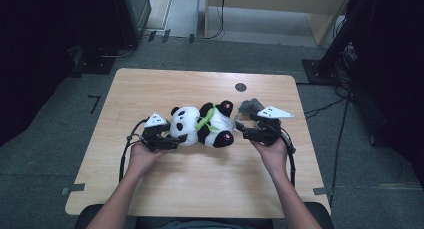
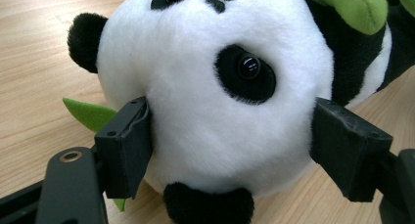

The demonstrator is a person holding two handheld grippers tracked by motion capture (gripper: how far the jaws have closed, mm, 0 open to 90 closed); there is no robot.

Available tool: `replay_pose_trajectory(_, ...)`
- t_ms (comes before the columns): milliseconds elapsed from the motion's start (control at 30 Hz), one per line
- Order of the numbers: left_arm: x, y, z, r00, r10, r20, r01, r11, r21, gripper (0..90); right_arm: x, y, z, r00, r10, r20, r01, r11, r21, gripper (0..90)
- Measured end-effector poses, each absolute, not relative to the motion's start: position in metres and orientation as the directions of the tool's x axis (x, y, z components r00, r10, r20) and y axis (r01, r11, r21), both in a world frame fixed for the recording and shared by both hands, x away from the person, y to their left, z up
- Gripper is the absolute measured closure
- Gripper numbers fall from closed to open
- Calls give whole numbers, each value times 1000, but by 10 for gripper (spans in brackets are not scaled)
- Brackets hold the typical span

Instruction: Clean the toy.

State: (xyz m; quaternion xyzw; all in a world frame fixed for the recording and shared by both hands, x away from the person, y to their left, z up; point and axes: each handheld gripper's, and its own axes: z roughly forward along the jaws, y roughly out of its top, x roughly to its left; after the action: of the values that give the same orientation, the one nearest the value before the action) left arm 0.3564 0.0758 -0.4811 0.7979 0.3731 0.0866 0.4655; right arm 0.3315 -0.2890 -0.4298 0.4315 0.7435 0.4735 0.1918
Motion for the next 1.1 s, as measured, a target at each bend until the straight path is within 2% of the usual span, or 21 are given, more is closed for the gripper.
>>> replay_pose_trajectory(300,356,76,-481,708,675,-209,514,-290,808,220,323,-267,-425,-614,777,136,442,196,875,252)
replay_pose_trajectory(600,357,76,-481,709,673,-209,512,-289,809,219,325,-243,-441,-666,730,152,462,244,853,184)
replay_pose_trajectory(1100,363,76,-479,695,676,-243,535,-261,803,216,336,-225,-473,-675,734,75,437,316,842,99)
